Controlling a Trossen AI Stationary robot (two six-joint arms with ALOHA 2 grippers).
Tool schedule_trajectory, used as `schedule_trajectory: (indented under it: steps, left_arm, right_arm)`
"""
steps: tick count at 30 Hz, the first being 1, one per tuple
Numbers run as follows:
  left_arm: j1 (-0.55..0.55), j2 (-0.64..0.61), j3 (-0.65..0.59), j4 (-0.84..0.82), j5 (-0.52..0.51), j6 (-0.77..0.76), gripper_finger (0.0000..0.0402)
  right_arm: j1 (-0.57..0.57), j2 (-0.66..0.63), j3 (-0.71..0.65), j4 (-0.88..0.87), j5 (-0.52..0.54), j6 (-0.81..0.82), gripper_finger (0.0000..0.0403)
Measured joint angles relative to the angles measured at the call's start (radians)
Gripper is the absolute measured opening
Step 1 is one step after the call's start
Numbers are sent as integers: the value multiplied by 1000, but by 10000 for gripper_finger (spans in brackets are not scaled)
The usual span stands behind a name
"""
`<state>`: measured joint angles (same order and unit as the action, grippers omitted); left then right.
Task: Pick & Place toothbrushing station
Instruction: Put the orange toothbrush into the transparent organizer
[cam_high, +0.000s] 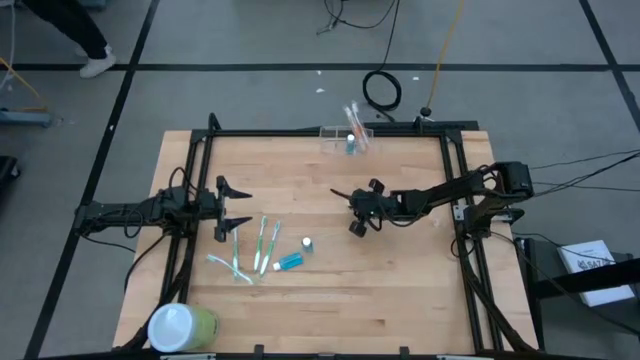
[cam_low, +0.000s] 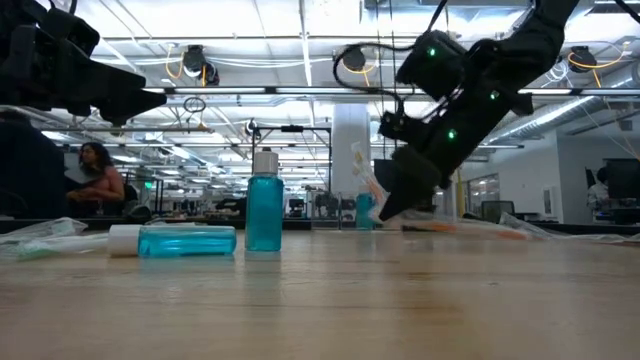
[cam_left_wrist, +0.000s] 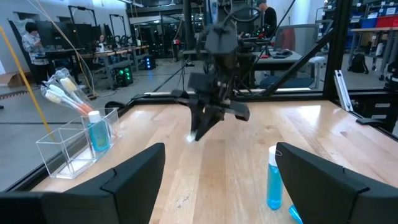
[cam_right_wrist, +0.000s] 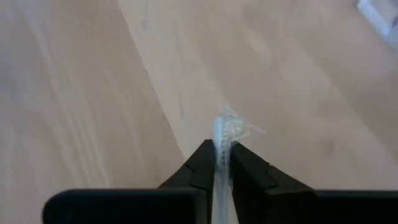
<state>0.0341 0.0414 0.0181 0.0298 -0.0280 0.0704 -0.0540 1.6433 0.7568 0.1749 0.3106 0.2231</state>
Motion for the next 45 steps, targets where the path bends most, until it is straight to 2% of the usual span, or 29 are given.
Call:
schedule_trajectory:
  steps: [12, 20, 30, 35, 38, 45]
  left_arm:
    - [0, 0, 0, 0, 0, 0, 310]
    - [0, 0, 0, 0, 0, 0, 310]
    - [0, 0, 0, 0, 0, 0, 310]
    - [0, 0, 0, 0, 0, 0, 310]
    - [0, 0, 0, 0, 0, 0, 310]
    - [0, 0, 0, 0, 0, 0, 310]
  right_arm:
    - [-38, -160, 1, 111, -1, -146, 21]
    - [-141, -205, -4, 205, -7, -245, 22]
    - [-374, -209, -4, 479, -272, -251, 20]
    - [-479, -158, -4, 718, -369, -220, 20]
    - [-528, -95, -4, 897, -374, -203, 20]
    - [-645, 87, 1, 1184, -365, -100, 20]
